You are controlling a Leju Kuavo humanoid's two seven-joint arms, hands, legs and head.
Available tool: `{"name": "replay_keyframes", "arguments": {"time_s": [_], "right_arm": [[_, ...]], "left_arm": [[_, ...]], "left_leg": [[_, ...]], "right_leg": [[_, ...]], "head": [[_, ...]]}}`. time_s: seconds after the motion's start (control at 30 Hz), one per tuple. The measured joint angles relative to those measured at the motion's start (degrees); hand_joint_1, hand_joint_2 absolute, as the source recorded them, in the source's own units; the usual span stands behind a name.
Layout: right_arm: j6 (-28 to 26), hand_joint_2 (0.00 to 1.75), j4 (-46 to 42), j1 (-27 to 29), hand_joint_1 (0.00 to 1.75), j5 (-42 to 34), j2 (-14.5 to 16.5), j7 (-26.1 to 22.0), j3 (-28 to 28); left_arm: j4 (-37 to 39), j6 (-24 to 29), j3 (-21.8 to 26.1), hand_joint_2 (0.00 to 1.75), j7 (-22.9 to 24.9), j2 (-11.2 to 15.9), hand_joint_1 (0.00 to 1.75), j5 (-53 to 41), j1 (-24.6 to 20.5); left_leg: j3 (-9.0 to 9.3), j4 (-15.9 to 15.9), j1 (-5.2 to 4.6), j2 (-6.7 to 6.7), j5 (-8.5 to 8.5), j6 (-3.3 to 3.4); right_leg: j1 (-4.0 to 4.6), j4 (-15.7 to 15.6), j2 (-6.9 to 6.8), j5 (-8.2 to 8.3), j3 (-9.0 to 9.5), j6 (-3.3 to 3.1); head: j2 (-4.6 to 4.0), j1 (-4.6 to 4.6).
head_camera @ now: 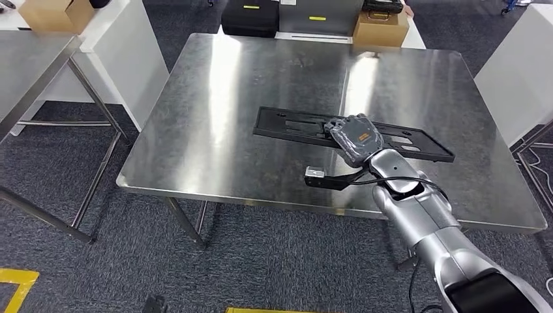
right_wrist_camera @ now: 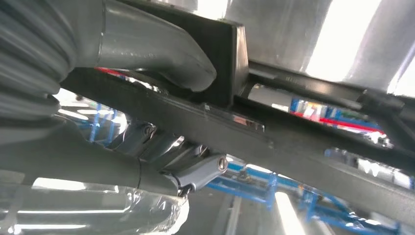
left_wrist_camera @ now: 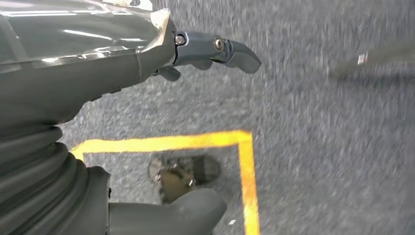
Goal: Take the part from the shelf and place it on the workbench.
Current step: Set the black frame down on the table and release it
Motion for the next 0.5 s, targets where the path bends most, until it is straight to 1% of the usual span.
{"name": "replay_keyframes", "arguments": {"time_s": [0.03, 0.07, 0.1, 0.13, 0.17, 0.2, 0.23, 0.27, 0.3, 0.33, 0.37, 0.4, 0.43, 0.47, 0.5], "right_arm": [[0.00, 1.75, 0.90, -0.51, 1.62, -0.01, 0.00, -0.04, -0.13], [0.01, 1.75, 1.75, -0.85, 1.62, 0.02, 0.01, -0.10, -0.17], [0.01, 1.75, 2.53, -1.01, 1.62, 0.04, -0.02, -0.20, -0.20], [0.02, 1.75, 3.21, -1.05, 1.62, 0.05, -0.05, -0.31, -0.25], [0.02, 1.75, 3.78, -1.08, 1.62, 0.05, -0.08, -0.40, -0.32], [0.02, 1.75, 4.25, -1.16, 1.62, 0.04, -0.08, -0.49, -0.40], [0.02, 1.75, 4.64, -1.31, 1.62, 0.04, -0.07, -0.55, -0.49], [0.03, 1.75, 4.98, -1.51, 1.62, 0.04, -0.07, -0.59, -0.55], [0.04, 1.75, 5.31, -1.75, 1.62, 0.05, -0.05, -0.62, -0.57], [0.05, 1.75, 5.60, -1.94, 1.62, 0.07, -0.03, -0.63, -0.57], [0.05, 1.75, 5.84, -2.09, 1.62, 0.08, -0.01, -0.64, -0.57], [0.07, 1.75, 6.04, -2.17, 1.62, 0.10, 0.04, -0.64, -0.57], [0.08, 1.75, 6.20, -2.25, 1.62, 0.14, 0.08, -0.63, -0.57], [0.09, 1.75, 6.34, -2.39, 1.62, 0.18, 0.13, -0.58, -0.58], [0.11, 1.75, 6.47, -2.54, 1.62, 0.21, 0.21, -0.52, -0.58]], "left_arm": [[0.00, -0.01, 0.06, 1.75, -0.08, 0.01, 0.00, -0.08, -0.05], [0.00, -0.02, 0.11, 1.75, -0.16, 0.03, 0.00, -0.17, -0.09], [0.01, -0.03, 0.15, 1.75, -0.26, 0.02, 0.00, -0.26, -0.09], [0.01, -0.07, 0.16, 1.75, -0.34, -0.02, 0.00, -0.31, -0.07], [0.02, -0.08, 0.16, 1.75, -0.39, -0.08, 0.00, -0.36, -0.05], [0.02, -0.10, 0.16, 1.75, -0.44, -0.14, 0.00, -0.38, -0.04], [0.02, -0.11, 0.16, 1.75, -0.47, -0.22, 0.00, -0.40, -0.05], [0.02, -0.11, 0.17, 1.75, -0.51, -0.27, 0.00, -0.41, -0.09], [0.02, -0.12, 0.17, 1.75, -0.55, -0.29, 0.00, -0.42, -0.15], [0.01, -0.12, 0.19, 1.75, -0.58, -0.30, 0.00, -0.42, -0.18], [0.01, -0.14, 0.20, 1.75, -0.61, -0.29, 0.00, -0.42, -0.19], [0.01, -0.19, 0.20, 1.75, -0.64, -0.26, 0.00, -0.43, -0.18], [0.01, -0.23, 0.21, 1.75, -0.68, -0.21, 0.00, -0.44, -0.16], [0.01, -0.27, 0.21, 1.75, -0.71, -0.17, 0.00, -0.46, -0.16], [0.01, -0.28, 0.21, 1.75, -0.73, -0.12, 0.00, -0.51, -0.19]], "left_leg": [[0.27, -0.02, -0.15, -0.06, -0.20, 0.37], [0.45, -0.01, -0.34, -0.16, -0.43, 0.72], [0.70, 0.01, -0.57, -0.29, -0.68, 0.97], [1.03, 0.03, -0.83, -0.45, -0.98, 1.18], [1.46, 0.04, -1.13, -0.61, -1.30, 1.31], [1.98, 0.05, -1.43, -0.74, -1.65, 1.39], [2.44, 0.05, -1.66, -0.84, -2.02, 1.43], [2.83, 0.18, -1.92, -0.91, -2.39, 1.37], [2.99, 0.25, -2.11, -0.97, -2.76, 1.24], [3.03, 0.49, -2.23, -1.00, -2.96, 1.03], [3.06, 0.76, -2.34, -1.02, -3.11, 0.81], [3.03, 0.94, -2.34, -1.02, -3.25, 0.58], [2.91, 1.43, -2.31, -0.97, -3.56, 0.28], [2.45, 2.42, -2.19, -0.90, -4.33, -0.11], [1.44, 4.41, -1.94, -0.78, -5.53, -0.62]], "right_leg": [[0.05, 3.90, -0.02, -1.36, -2.14, -0.40], [0.22, 7.99, -0.02, -2.77, -4.70, -0.73], [0.43, 11.18, -0.01, -3.74, -7.06, -0.77], [0.72, 12.52, -0.01, -3.89, -8.62, -0.73], [1.05, 11.62, -0.01, -2.91, -9.08, -0.59], [1.37, 8.56, -0.02, -0.83, -8.48, -0.39], [1.73, 4.23, -0.08, 1.88, -7.25, -0.43], [2.11, 0.08, -0.14, 4.04, -6.15, -0.82], [2.41, -2.98, -0.23, 5.43, -5.24, -1.38], [2.63, -4.68, -0.27, 6.19, -4.75, -2.12], [2.74, -5.18, -0.26, 6.21, -4.70, -2.82], [2.54, -5.28, -0.24, 6.38, -4.32, -3.28], [2.31, -5.42, -0.18, 6.67, -3.93, -3.60], [2.07, -5.49, -0.17, 6.68, -3.56, -3.86], [1.82, -5.55, -0.15, 6.66, -3.07, -4.06]], "head": [[0.00, 0.07], [0.00, 0.13], [0.00, 0.16], [0.00, 0.20], [0.00, 0.22], [0.00, 0.24], [0.00, 0.24], [0.00, 0.21], [0.00, 0.25], [0.00, 0.27], [0.00, 0.31], [0.00, 0.32], [0.00, 0.35], [0.00, 0.29], [0.00, 0.24]]}}
